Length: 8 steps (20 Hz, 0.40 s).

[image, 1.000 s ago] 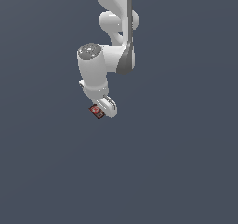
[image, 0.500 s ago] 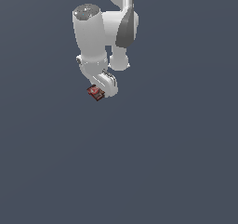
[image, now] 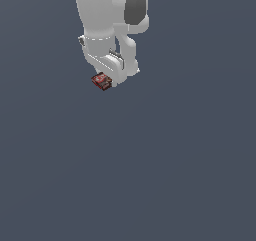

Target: Pick up the object and move it to a goal position.

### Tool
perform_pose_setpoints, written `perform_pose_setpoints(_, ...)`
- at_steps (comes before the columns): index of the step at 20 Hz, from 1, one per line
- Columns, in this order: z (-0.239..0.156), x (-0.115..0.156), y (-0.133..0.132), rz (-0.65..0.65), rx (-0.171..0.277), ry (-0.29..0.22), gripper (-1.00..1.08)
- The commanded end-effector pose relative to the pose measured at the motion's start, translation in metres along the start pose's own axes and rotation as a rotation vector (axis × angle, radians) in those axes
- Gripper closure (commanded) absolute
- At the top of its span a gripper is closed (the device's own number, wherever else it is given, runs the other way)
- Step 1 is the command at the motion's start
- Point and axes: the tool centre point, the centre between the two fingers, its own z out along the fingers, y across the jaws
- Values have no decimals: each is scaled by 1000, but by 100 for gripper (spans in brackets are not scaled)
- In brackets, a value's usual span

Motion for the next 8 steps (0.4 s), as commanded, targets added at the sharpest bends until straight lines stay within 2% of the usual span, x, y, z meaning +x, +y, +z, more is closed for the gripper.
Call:
perform_pose_setpoints(1, -11, -4, 3, 0, -1, -1, 108)
perform_pose_setpoints(8, -24, -7, 6, 0, -1, -1, 108)
